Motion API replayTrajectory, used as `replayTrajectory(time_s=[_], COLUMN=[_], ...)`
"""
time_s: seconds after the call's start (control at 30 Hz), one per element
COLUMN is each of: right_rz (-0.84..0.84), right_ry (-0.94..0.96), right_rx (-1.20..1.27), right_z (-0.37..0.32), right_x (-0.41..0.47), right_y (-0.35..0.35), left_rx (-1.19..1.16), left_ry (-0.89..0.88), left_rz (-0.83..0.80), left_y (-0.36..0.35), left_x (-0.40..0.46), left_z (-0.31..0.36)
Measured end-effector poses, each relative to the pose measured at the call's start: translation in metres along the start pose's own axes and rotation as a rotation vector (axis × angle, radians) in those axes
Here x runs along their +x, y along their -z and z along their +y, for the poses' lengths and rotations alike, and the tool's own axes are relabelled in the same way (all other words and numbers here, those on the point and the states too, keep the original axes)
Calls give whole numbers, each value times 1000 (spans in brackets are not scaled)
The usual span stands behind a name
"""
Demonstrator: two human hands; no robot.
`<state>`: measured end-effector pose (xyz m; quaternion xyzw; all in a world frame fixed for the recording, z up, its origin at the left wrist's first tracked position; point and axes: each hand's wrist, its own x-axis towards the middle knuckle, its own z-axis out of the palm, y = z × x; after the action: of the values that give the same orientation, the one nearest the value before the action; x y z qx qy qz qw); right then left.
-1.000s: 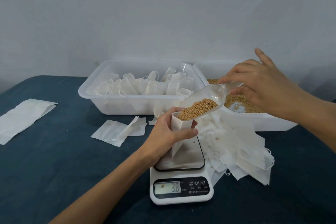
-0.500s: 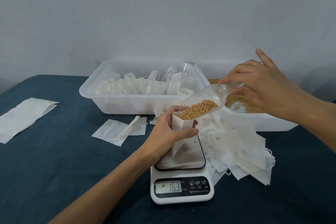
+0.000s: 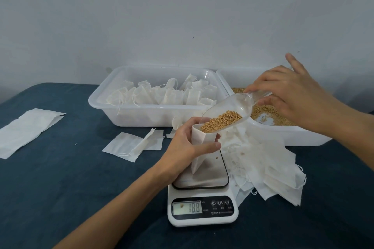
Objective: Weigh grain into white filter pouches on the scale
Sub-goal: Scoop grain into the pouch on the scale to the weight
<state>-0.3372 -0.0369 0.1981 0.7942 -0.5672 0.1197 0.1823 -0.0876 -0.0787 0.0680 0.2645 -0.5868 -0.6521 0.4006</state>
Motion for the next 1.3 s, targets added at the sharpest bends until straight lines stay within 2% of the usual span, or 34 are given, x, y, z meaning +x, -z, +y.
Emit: replayTrajectory(time_s=[1.3], right_rz=[24], right_ry=[4], right_rx=[-10], right_z=[2], right_x=[0], right_y=[-2], left_rx=[1], left_ry=[-3], left_rz=[-1], left_y=[1], left_x=[1], left_z=[-2])
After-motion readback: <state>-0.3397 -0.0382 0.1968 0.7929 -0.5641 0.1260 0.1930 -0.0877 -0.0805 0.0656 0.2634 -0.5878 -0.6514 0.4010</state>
